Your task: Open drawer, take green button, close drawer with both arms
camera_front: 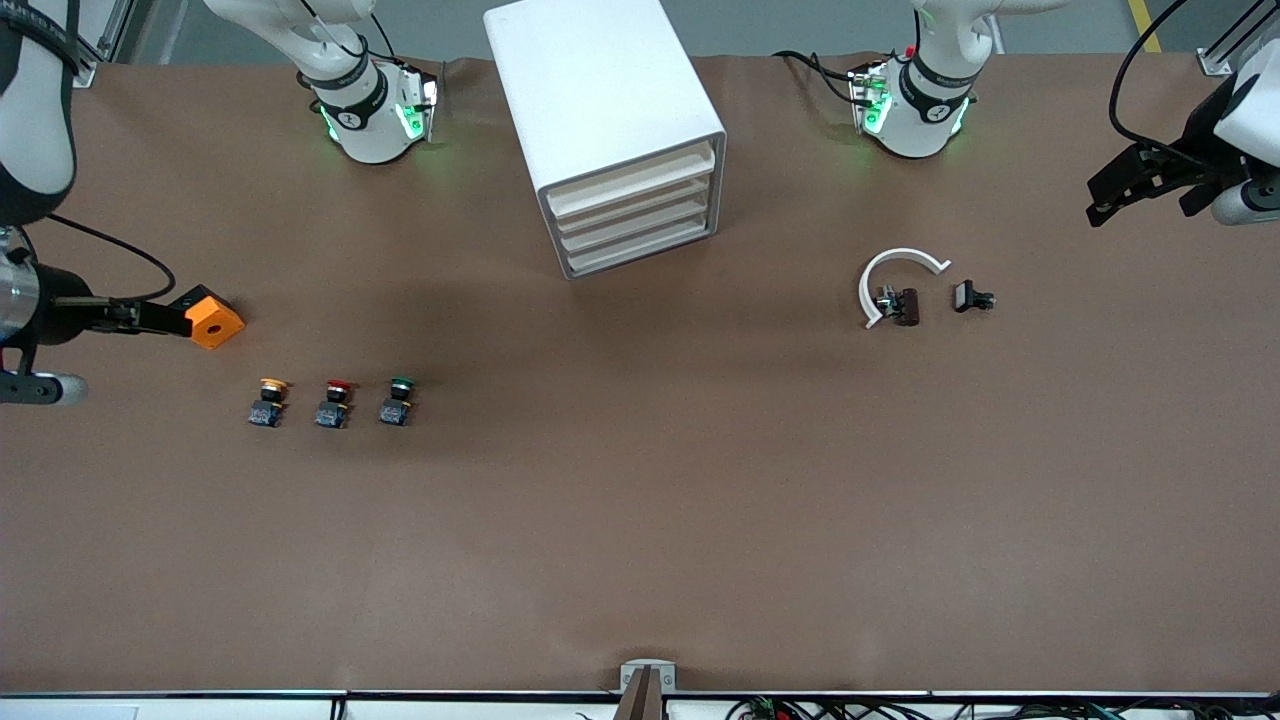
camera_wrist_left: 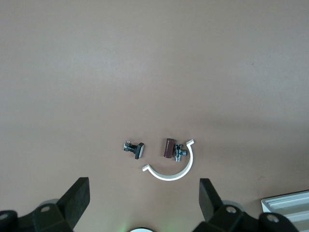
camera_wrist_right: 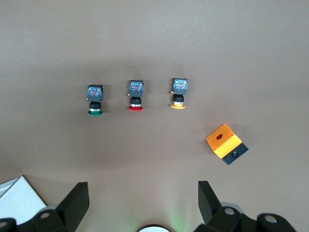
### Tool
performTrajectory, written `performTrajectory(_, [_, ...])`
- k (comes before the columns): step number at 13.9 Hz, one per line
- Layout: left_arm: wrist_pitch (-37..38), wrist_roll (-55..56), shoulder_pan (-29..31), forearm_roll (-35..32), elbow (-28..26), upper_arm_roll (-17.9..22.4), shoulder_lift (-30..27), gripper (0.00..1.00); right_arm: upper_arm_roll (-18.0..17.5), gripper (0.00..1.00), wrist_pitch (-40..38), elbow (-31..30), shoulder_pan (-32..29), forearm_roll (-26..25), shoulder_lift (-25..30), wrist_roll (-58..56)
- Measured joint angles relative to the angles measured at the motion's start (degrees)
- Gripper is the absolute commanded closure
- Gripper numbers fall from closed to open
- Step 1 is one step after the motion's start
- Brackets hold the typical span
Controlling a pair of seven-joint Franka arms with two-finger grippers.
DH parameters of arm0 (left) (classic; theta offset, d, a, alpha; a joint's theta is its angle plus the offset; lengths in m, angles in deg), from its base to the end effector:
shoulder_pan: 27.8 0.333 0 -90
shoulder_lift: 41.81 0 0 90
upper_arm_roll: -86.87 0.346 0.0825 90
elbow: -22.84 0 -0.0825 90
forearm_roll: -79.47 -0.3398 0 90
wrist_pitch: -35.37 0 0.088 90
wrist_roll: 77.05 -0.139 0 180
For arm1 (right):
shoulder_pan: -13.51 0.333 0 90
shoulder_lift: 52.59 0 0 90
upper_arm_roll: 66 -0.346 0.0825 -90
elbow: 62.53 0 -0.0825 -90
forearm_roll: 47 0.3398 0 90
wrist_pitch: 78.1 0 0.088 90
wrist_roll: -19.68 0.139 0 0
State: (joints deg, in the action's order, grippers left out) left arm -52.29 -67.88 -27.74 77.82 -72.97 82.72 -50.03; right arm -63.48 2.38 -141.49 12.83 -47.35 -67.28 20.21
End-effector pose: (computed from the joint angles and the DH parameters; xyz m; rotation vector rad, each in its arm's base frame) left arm 0.4554 -0.0313 0.6450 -3.0996 -0.1405 -0.0083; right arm 0.5651 -0.0293 0.5522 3.1073 -0.1014 -0.3590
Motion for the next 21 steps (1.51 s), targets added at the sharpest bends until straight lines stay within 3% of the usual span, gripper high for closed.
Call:
performTrajectory(10, [-0.11, -0.11, -0.01, 0.0, 0.68, 0.0, 0.59, 0.0, -0.75, 0.0, -2.93, 3.49, -0.01, 0.19, 1.38, 4.69])
performTrajectory(21, [0.22, -0.11, -0.02, 0.0, 2.38, 0.0, 1.81, 0.0, -1.2, 0.0, -2.55, 2.82, 0.54, 2.24, 7.81, 3.1])
